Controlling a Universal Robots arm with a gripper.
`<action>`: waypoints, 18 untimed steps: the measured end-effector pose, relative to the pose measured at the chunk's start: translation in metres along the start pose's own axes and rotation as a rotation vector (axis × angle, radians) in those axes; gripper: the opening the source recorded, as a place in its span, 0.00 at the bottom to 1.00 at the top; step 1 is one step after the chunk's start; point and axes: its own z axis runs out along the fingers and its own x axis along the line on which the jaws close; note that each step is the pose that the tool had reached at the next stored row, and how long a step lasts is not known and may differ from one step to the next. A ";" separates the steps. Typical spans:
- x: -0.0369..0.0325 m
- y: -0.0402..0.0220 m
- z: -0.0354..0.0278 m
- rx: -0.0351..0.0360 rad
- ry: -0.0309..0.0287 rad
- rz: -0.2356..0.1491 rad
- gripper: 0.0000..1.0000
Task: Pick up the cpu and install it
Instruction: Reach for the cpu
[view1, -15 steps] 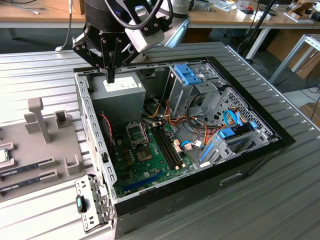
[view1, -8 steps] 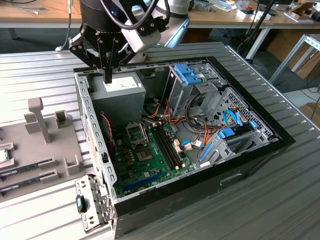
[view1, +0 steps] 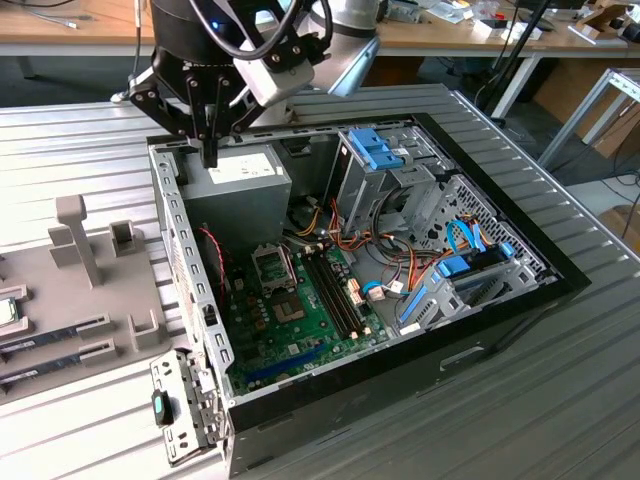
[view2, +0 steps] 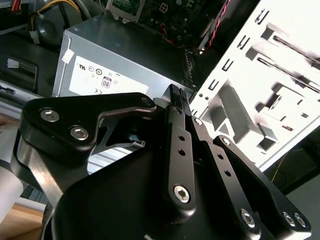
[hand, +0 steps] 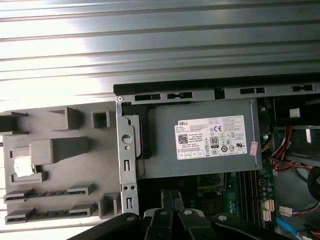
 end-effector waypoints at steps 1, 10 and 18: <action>0.0009 -0.0001 0.0000 -0.0001 0.0000 0.000 0.11; 0.0070 -0.0005 -0.0002 -0.0001 0.0000 0.000 0.11; 0.0136 -0.0010 -0.0004 0.0000 -0.0001 0.000 0.11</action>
